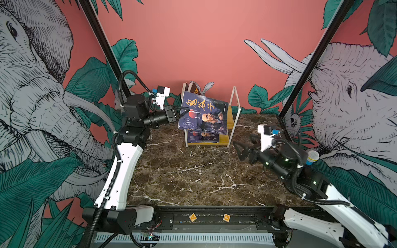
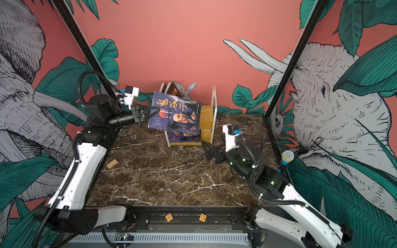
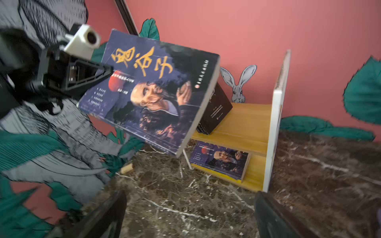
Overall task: Stacking books/files
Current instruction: Pass the book.
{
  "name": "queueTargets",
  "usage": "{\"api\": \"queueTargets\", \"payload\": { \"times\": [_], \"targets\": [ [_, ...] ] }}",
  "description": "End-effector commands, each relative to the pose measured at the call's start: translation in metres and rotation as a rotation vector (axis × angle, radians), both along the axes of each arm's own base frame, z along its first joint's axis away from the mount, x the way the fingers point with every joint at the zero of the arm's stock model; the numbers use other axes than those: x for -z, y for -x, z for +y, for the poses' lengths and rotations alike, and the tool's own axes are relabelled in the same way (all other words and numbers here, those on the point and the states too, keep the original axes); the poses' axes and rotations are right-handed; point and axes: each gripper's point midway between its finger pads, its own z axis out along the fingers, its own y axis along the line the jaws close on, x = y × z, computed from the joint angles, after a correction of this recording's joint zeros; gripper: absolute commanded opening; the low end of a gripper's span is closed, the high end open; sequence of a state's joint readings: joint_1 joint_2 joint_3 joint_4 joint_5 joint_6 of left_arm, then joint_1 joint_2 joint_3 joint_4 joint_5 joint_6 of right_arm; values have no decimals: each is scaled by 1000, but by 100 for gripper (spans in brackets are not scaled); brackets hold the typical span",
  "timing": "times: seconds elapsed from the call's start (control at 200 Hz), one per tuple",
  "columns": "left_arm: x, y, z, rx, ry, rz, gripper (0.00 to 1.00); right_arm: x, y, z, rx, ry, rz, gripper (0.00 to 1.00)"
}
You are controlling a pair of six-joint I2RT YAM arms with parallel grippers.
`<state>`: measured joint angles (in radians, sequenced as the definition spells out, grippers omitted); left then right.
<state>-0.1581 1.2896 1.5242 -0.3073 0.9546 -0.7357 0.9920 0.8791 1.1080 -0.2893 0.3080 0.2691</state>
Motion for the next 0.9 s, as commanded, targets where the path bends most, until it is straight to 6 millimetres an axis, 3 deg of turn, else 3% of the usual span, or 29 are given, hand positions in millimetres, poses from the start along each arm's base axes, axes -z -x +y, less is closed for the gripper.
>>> {"api": "queueTargets", "payload": {
  "times": [0.0, 0.07, 0.145, 0.27, 0.4, 0.425, 0.51, 0.63, 0.895],
  "targets": [
    [8, -6, 8, -67, -22, 8, 0, -14, -13, -4, 198, 309, -274, 98],
    [13, -10, 9, -82, -23, 10, 0, -19, -6, 15, 253, 474, -431, 97],
    [17, -16, 11, -97, -31, 16, 0, -15, 9, 49, 268, 681, -625, 97],
    [25, -21, 14, -122, -42, 42, 0, -22, 21, 88, 360, 817, -808, 97],
    [30, -23, 13, -122, -29, 61, 0, -16, 25, 134, 432, 967, -954, 97],
    [31, -23, 13, -121, -27, 61, 0, -4, 24, 150, 418, 1043, -986, 96],
    [30, -20, 12, -111, -26, 50, 0, 8, 25, 174, 387, 1125, -1061, 90],
    [29, -16, 12, -104, -31, 37, 0, 7, 16, 179, 404, 1123, -1047, 84],
    [33, -11, 10, -81, -14, 40, 0, 11, -19, 155, 480, 1160, -961, 83]
  ]
}}
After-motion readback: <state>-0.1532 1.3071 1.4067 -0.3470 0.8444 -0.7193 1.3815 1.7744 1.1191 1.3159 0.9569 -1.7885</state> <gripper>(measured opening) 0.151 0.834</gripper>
